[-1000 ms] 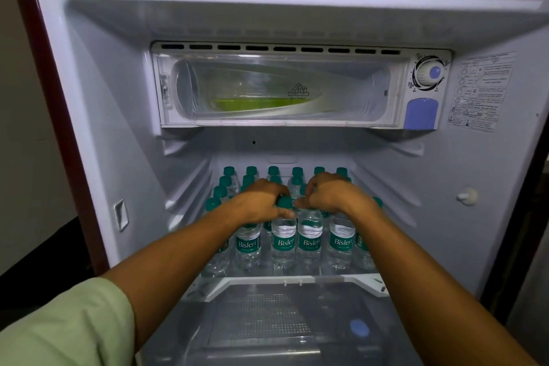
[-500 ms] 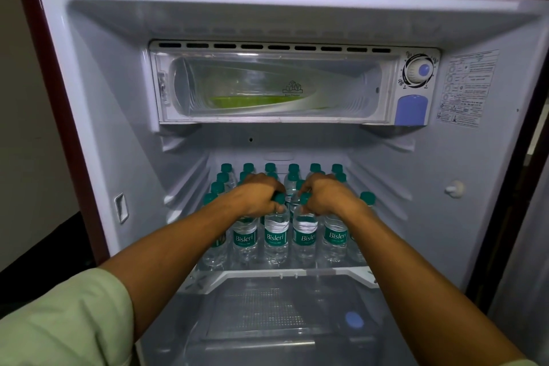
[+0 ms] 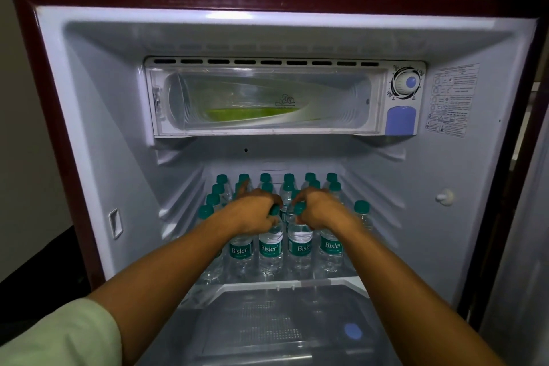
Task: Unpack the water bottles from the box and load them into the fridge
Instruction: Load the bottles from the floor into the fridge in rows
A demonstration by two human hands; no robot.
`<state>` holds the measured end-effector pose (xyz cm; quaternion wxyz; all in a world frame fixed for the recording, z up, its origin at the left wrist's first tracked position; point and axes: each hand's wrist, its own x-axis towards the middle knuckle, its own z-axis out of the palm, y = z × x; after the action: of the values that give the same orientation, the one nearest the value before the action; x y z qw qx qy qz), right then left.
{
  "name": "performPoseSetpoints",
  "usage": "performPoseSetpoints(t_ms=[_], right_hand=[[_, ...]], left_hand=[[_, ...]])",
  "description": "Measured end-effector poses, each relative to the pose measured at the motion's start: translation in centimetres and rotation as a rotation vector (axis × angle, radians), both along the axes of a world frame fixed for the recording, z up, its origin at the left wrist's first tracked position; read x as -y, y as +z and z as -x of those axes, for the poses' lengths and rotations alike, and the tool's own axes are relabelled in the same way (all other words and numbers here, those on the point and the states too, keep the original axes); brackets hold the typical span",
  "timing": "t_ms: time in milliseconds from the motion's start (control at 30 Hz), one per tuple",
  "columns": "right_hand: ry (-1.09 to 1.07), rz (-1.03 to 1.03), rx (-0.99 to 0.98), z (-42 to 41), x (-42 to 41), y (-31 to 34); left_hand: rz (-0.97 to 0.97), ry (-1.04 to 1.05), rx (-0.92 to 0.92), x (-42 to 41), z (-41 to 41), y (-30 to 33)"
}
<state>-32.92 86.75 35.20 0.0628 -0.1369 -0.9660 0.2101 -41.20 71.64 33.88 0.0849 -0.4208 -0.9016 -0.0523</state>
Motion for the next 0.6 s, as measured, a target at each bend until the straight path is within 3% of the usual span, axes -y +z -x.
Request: performPoseSetpoints(t_ms=[300, 467, 600], right_hand=[[0.004, 0.022, -0.13, 0.0, -0.1, -1.1], [0.038, -0.021, -0.345, -0.6, 0.2, -1.8], [0.049, -0.008, -0.634, -1.8, 0.5, -2.9]], left_hand=[[-0.276, 0.015, -0.041, 0.4, -1.1, -1.6], [-0.402, 0.005, -0.107, 1.0, -1.5, -2.7], [-0.475, 0.049, -0.208, 1.8, -2.4, -3.8]])
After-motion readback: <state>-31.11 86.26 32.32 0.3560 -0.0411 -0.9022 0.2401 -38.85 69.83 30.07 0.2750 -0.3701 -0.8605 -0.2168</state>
